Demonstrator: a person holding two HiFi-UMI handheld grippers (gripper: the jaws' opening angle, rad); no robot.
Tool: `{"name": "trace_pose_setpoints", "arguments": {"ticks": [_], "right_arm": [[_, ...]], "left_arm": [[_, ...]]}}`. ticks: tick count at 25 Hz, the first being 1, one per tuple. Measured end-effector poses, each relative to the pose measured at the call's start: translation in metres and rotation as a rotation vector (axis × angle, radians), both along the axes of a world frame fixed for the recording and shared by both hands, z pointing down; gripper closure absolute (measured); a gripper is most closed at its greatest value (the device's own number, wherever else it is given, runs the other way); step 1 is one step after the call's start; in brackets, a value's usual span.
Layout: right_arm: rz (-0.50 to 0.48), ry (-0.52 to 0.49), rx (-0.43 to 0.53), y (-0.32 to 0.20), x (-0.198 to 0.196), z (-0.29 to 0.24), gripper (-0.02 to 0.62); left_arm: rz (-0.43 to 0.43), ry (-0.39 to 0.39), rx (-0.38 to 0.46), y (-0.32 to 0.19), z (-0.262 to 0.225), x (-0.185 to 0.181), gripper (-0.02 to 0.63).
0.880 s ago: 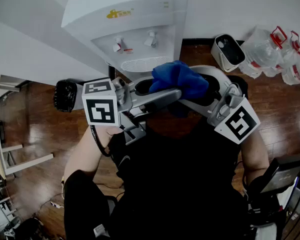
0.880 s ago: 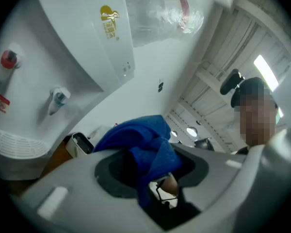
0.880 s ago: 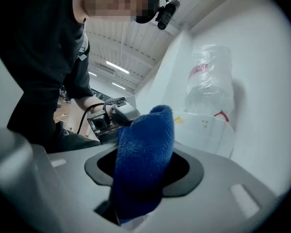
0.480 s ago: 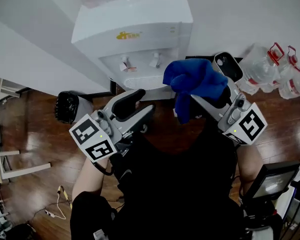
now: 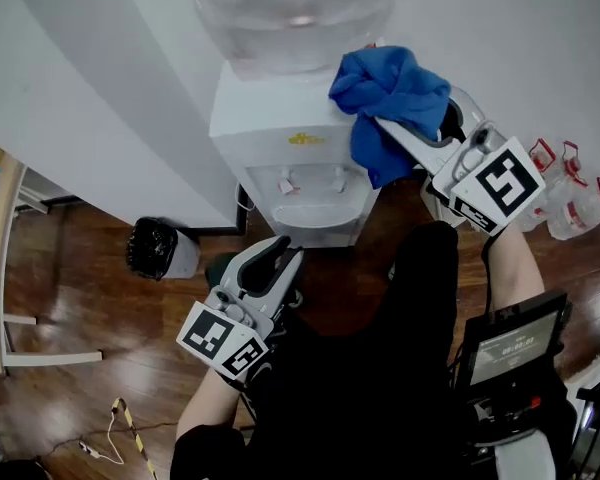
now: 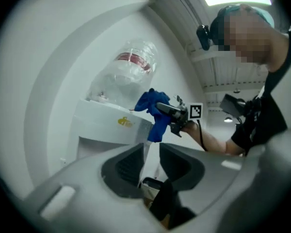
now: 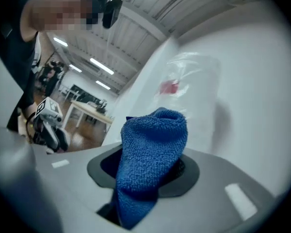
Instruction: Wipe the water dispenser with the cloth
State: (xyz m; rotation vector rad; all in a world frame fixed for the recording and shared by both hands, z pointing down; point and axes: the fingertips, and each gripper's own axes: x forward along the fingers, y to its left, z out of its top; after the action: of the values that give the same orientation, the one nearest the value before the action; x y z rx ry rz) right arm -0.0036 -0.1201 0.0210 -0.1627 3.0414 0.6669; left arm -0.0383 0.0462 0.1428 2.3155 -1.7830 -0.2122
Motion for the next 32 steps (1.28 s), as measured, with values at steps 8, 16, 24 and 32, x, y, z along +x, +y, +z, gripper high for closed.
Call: {"name": "trace_pose_setpoints", "arguments": {"ticks": [8,16,24,32], "right_arm": [[-0.093,0.487,0.115,-0.029,-0.039,0.057,0.445],[-0.043,0.468,0.111,-0.100,-0.027,0.052,0.445],[0.020,0.492,0.160,-0.169,-0.046,0.059,0.445],[0.025,0.460,0.062,-0.244,-0.084,0.067,0.445]], "left_arm": [[-0.121,0.005,-0.126,0.023,0.036,-0.041,0.503],[-0.105,0.025,-0.170,-0.017,0.055,-0.020,0.503],[-0.102,0.023,-0.116,-0.046,0.041,0.009,0.503],[-0.211,0.014,-0.108,-0.046,0.039,0.006,0.503]]}}
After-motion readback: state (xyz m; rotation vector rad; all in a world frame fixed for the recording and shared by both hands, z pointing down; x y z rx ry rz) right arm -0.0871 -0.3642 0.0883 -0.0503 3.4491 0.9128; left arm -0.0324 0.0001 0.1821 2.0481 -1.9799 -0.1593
